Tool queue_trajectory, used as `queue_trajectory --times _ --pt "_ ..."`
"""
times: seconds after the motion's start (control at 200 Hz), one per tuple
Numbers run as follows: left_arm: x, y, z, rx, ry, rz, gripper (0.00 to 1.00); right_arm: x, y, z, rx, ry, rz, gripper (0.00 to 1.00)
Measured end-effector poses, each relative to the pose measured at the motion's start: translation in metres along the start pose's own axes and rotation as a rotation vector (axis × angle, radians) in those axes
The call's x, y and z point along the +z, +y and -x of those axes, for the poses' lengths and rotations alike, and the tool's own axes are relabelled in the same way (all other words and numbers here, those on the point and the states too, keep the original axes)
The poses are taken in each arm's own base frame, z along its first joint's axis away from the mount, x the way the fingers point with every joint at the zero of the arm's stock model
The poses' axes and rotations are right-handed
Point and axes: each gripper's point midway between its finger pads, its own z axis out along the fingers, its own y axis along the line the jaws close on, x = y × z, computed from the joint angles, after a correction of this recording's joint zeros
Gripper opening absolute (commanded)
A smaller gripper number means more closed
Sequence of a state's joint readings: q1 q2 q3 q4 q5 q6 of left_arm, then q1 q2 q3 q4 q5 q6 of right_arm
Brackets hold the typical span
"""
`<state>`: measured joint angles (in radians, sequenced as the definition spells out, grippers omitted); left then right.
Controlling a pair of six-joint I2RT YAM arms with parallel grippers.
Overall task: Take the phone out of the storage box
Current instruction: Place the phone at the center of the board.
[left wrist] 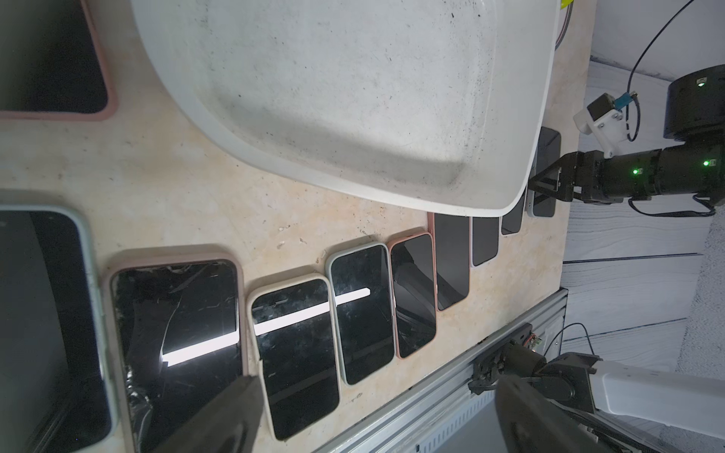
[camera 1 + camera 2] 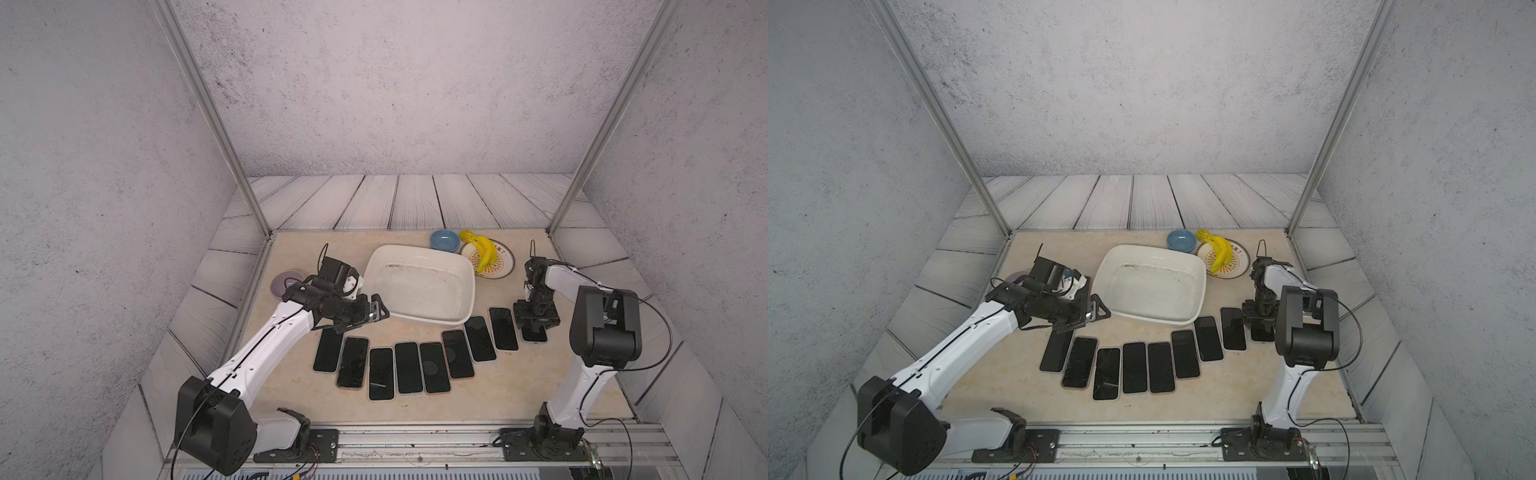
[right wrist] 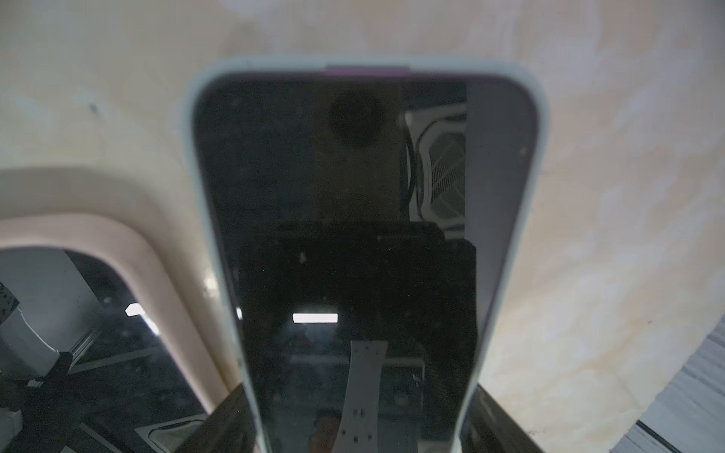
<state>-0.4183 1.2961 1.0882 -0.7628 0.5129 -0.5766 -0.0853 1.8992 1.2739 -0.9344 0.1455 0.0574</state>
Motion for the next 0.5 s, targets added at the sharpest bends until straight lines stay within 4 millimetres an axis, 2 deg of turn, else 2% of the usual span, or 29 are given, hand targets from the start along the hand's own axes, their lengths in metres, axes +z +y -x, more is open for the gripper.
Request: queue_trajectory --times 0.265,0.5 --pt "-0.001 0.006 -0.002 -0.008 -0.006 0.019 0.98 0.004 0.004 0.004 -0.007 0.013 0.024 0.87" --pt "-0.001 0.011 -0.001 -0.019 -0.013 0.032 0.99 0.001 0.009 0.008 0.004 0.006 0.053 0.91"
